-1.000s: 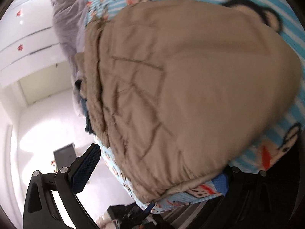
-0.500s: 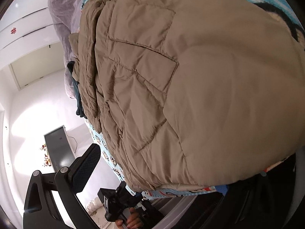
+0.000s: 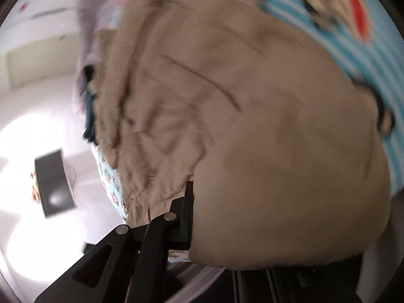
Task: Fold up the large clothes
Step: 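Grasp the jacket hem with both tools and lift it toward the collar, then lay the held hem over the jacket body with both tools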
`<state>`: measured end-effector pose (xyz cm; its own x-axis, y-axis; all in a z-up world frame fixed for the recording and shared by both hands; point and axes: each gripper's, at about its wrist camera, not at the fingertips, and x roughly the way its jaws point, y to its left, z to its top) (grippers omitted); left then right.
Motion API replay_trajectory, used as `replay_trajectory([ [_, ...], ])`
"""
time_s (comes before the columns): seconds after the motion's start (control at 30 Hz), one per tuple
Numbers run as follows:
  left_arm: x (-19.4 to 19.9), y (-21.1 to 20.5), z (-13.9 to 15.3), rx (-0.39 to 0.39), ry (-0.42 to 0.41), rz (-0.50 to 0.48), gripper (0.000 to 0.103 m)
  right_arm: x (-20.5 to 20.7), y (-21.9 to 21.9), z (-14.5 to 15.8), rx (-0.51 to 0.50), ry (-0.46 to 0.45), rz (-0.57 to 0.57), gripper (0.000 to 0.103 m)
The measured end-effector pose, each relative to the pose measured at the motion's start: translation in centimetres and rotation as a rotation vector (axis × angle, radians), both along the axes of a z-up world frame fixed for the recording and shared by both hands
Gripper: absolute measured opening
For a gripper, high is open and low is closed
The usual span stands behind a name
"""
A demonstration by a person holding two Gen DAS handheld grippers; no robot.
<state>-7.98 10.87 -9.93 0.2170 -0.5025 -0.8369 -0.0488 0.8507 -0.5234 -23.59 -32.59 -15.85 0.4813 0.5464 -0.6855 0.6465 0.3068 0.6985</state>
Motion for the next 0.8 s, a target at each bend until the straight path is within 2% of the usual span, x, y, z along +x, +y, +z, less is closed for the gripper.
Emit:
replay_trajectory([
  [0.23, 6.3, -2.9, 7.7, 0.002, -0.198, 0.019, 0.015, 6.4, -2.7, 7.4, -0.155, -0.162, 0.125, 0.007],
  [0.33, 9.1, -4.2, 10.1, 0.014, -0.258, 0.014, 0.014, 9.8, -3.9, 10.0, -0.21, -0.233, 0.178, 0.007],
  [0.5, 14.3, -5.5, 10.9, 0.033, -0.262, -0.006, 0.015, 15.9, -5.6, 12.7, -0.276, -0.292, 0.233, 0.007],
  [0.6, 16.9, -6.5, 10.5, 0.059, -0.249, -0.038, 0.015, 19.0, -5.7, 13.4, -0.323, -0.291, 0.251, 0.007],
  [0.8, 23.2, -7.5, 8.7, 0.1, -0.171, -0.088, 0.015, 24.0, -6.0, 13.3, -0.374, -0.264, 0.279, 0.007],
])
